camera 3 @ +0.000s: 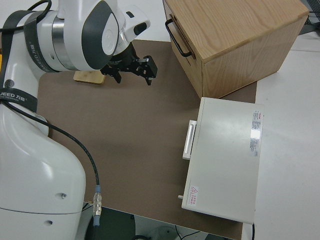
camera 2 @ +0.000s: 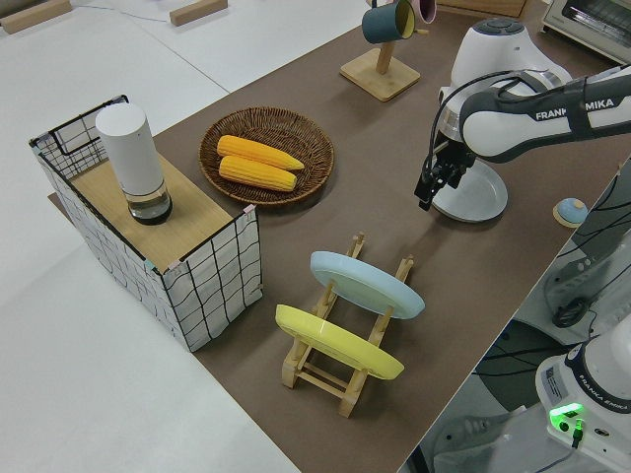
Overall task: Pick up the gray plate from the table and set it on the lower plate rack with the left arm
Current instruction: 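Close the left gripper on the gray plate's rim nearest the robot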
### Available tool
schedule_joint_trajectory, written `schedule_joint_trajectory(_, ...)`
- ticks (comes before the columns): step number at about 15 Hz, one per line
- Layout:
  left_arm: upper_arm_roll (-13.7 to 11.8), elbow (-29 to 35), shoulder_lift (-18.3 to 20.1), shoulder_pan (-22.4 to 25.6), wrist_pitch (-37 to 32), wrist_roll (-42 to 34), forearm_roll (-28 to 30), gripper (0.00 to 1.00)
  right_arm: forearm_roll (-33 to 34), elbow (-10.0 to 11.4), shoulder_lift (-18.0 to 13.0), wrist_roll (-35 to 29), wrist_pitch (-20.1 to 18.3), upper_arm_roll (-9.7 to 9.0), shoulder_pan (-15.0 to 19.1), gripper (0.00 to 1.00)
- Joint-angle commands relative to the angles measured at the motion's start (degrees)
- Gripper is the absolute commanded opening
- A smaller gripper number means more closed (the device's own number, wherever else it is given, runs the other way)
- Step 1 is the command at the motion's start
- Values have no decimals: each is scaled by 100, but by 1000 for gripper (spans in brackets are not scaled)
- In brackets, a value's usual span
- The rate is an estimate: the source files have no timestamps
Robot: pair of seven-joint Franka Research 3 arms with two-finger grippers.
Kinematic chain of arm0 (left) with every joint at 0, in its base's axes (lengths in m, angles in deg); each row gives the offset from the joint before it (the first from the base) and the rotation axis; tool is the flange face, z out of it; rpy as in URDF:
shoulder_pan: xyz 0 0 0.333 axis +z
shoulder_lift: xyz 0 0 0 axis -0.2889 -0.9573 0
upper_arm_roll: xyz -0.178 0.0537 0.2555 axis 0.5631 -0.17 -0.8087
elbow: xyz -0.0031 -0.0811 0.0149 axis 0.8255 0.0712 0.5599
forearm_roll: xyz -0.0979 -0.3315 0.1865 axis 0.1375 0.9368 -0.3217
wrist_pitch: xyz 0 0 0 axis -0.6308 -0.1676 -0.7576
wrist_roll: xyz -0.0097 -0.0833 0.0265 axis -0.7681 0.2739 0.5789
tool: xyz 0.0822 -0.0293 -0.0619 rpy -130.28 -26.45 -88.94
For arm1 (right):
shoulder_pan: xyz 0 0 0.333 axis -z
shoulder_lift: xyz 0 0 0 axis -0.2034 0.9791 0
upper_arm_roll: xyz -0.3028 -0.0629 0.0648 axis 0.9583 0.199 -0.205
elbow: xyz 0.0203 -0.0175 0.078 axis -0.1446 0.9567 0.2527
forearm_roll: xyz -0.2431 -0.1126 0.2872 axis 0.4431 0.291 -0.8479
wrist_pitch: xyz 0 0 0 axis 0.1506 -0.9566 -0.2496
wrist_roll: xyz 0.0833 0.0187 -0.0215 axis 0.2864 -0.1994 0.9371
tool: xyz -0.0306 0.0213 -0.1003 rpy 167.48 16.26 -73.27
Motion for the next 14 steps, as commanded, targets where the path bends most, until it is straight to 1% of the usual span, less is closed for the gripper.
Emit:
schedule_joint_trajectory(1,-57,341,64,-255,451,72,83,1000,-24,-29,11,-22,-34,-17,12,983)
schedule_joint_trajectory(3,-57,367,-15,-342,591,185,83,1000,-24,-29,11,-22,-34,-17,12,983)
schedule_joint_trajectory(7,-57,367,-349,-632,995,589,83,1000,-16,-29,11,-22,-34,-17,12,983)
schedule_joint_trajectory(9,-57,367,-454,-747,1145,766,83,1000,-24,-29,11,-22,-34,-17,12,983)
schedule_joint_trajectory(14,-57,367,-464,-747,1155,775,83,1000,-24,-29,11,-22,-34,-17,12,983)
